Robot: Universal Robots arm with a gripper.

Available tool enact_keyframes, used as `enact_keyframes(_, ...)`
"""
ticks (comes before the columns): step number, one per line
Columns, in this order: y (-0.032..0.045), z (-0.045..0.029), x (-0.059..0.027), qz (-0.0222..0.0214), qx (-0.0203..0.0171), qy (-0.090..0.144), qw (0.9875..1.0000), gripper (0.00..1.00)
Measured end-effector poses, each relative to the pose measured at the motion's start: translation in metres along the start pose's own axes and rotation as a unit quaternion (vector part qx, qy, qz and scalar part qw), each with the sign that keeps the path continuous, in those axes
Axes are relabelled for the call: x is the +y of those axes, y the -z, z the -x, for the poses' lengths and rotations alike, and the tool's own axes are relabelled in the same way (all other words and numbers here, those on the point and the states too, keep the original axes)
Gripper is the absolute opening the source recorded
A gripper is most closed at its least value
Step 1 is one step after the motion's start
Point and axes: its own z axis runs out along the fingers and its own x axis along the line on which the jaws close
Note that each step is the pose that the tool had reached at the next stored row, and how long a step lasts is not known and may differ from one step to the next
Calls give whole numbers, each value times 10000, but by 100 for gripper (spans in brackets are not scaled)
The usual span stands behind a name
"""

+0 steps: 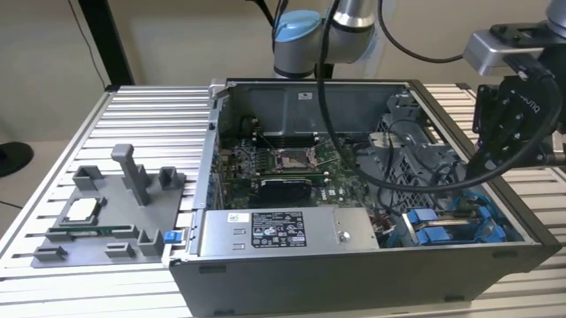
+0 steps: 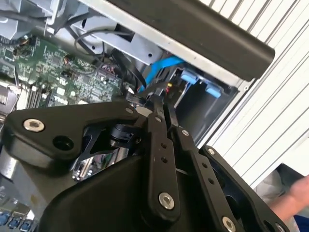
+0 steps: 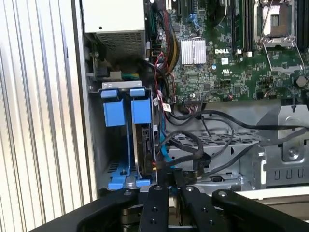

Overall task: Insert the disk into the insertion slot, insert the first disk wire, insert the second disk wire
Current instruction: 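Insert the second disk wire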

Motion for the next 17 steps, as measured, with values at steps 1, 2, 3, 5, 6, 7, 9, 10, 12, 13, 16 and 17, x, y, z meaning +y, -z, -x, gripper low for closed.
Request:
enact_keyframes(1, 1, -4, 43, -6, -1, 0, 10000, 0)
enact_keyframes(2, 3, -7, 82, -11, -3, 1, 10000, 0)
enact_keyframes(3, 4, -11, 124, -17, -5, 1, 10000, 0)
enact_keyframes(5, 7, -23, 216, -35, -8, 2, 10000, 0)
enact_keyframes(6, 8, -30, 260, -44, -8, 2, 10000, 0)
enact_keyframes(7, 5, -34, 298, -53, -10, 3, 10000, 0)
enact_keyframes(9, -15, -44, 379, -87, -13, 6, 10000, 0)
enact_keyframes(10, -23, -48, 417, -107, -14, 6, 9999, 0)
enact_keyframes(12, -38, -54, 476, -169, -20, 10, 9999, 0)
enact_keyframes(13, -44, -57, 501, -209, -24, 13, 9998, 0)
enact_keyframes(16, -59, -65, 565, -368, -38, 23, 9993, 0)
enact_keyframes(17, -62, -71, 580, -429, -44, 26, 9991, 0)
